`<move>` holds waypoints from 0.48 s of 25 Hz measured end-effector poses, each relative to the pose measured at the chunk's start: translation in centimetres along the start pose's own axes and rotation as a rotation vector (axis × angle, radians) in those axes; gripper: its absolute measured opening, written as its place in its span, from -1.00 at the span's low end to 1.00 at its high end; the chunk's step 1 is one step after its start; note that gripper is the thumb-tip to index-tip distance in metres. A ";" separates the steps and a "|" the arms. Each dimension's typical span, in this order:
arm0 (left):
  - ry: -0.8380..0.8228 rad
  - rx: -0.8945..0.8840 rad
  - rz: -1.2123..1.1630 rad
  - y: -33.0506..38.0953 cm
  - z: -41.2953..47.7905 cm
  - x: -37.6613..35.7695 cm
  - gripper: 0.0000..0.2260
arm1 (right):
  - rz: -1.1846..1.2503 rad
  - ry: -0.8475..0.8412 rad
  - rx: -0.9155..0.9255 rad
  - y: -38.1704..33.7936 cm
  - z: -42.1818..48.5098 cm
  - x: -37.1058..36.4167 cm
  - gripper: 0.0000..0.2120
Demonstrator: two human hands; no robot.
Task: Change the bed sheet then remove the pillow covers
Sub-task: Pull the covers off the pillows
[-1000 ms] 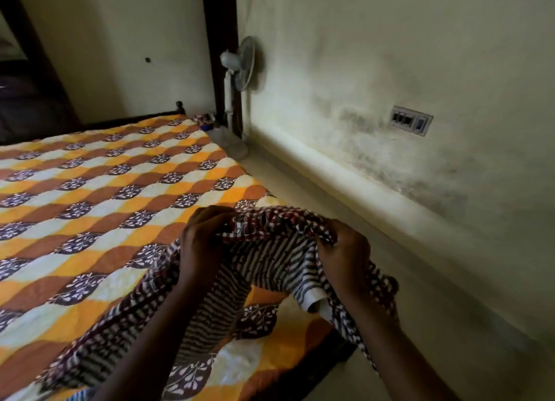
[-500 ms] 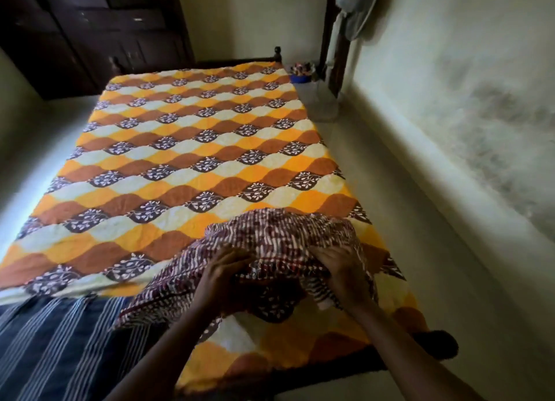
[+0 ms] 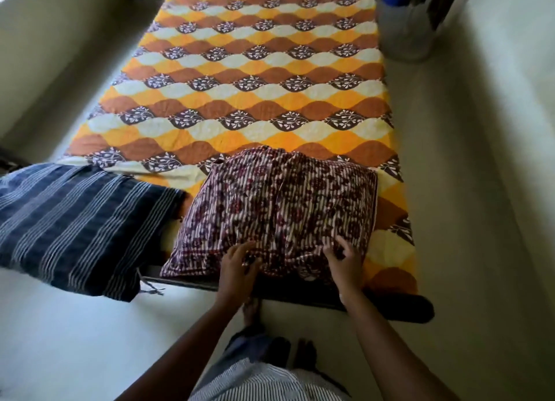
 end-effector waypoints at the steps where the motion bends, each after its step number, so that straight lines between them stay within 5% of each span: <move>1: 0.072 0.268 -0.278 -0.6 -1.0 -0.3 -0.73 | 0.096 0.022 -0.204 1.9 0.4 0.5 -0.39; 3: 0.048 0.710 -0.760 -1.8 -2.2 -2.4 -0.65 | 0.200 -0.019 -0.450 4.2 1.5 0.4 -0.12; 5: -0.046 0.933 -0.969 -2.5 -2.1 -3.7 -0.45 | 0.310 -0.059 -0.569 5.4 3.5 -0.4 0.03; 8: -0.064 0.965 -1.074 -3.1 -1.0 -4.3 -0.30 | 0.356 -0.126 -0.650 5.9 5.5 -1.0 0.03; 12: -0.001 0.887 -1.115 -3.5 2.5 -2.7 -0.28 | 0.178 -0.062 -0.511 3.9 5.9 2.0 -0.34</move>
Point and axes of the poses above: each hand's wrist, its own z-axis towards the middle knuckle, its own x-axis out of the back of the hand, y = z × x, the point moved 6 cm from there along z, towards the middle knuckle, and after that the axes turned 1 degree about z, right-handed, at the moved point
